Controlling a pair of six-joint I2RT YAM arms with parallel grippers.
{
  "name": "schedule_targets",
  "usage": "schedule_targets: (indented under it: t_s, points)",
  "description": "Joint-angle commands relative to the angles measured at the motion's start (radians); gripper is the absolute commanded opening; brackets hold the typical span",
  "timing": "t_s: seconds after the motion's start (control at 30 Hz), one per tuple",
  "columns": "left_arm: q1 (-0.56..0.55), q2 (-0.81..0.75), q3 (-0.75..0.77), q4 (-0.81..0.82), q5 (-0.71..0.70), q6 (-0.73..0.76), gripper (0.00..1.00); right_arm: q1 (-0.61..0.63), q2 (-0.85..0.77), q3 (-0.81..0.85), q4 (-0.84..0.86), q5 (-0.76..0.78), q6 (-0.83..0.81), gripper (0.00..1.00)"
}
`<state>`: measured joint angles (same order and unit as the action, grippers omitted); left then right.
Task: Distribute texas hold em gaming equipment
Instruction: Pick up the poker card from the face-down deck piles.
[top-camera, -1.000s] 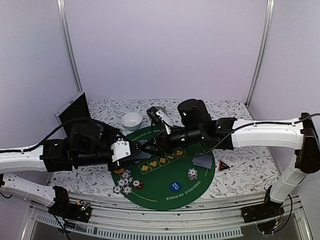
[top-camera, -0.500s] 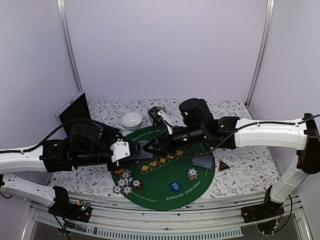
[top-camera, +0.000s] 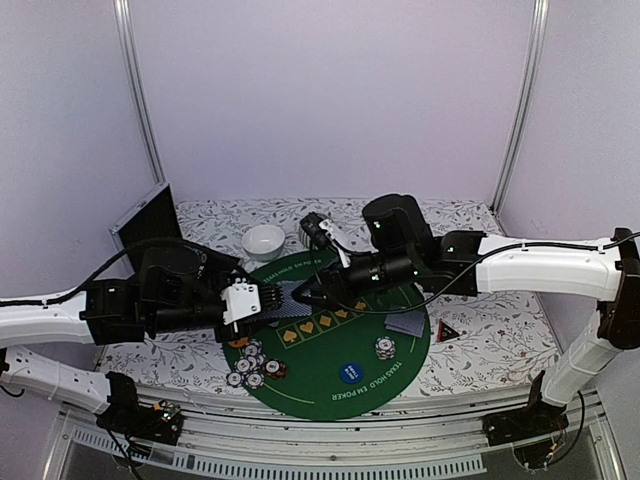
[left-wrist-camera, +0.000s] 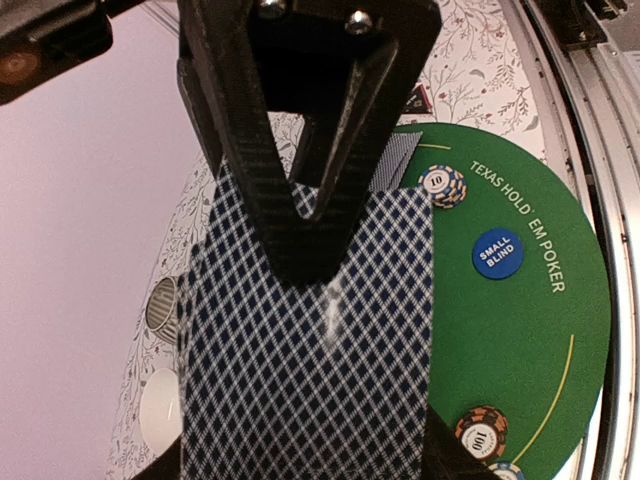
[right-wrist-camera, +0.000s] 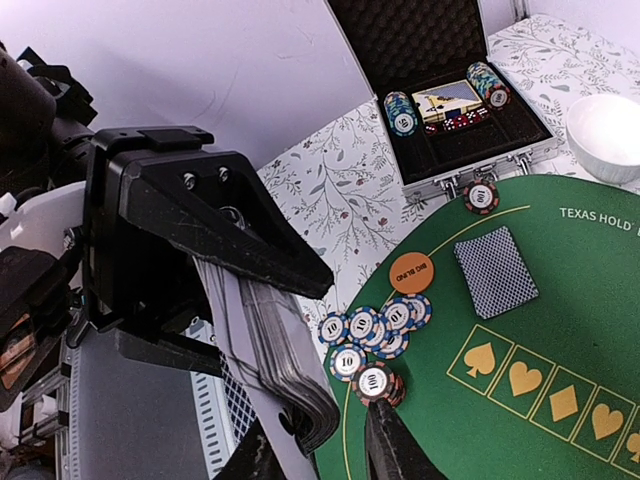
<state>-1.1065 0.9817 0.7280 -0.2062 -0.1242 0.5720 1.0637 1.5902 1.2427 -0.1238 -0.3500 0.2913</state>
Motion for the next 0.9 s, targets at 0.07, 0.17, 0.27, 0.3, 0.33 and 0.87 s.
schedule_targets:
  t_s: [0.07, 0.17, 0.27, 0.3, 0.33, 0.87]
  points:
    - [0.017, 0.0, -0.004, 0.035, 0.012, 0.005, 0.5, -0.009, -0.045, -0.014, -0.03, 0.037, -0.007, 0.33]
    - [0.018, 0.002, -0.005, 0.035, 0.012, 0.005, 0.5, -0.01, -0.042, -0.011, -0.03, 0.029, -0.007, 0.27]
    - [0.02, 0.006, -0.005, 0.036, 0.01, 0.005, 0.5, -0.01, -0.05, -0.007, -0.047, 0.043, -0.012, 0.21]
    - [0.02, 0.006, -0.007, 0.037, 0.009, 0.005, 0.5, -0.011, -0.057, -0.007, -0.056, 0.049, -0.013, 0.2]
    - [0.022, 0.006, -0.007, 0.037, 0.009, 0.005, 0.5, -0.011, -0.066, -0.008, -0.06, 0.054, -0.015, 0.2]
    - [0.028, 0.004, -0.007, 0.037, 0.001, 0.003, 0.5, -0.014, -0.221, -0.026, -0.126, 0.061, -0.013, 0.02]
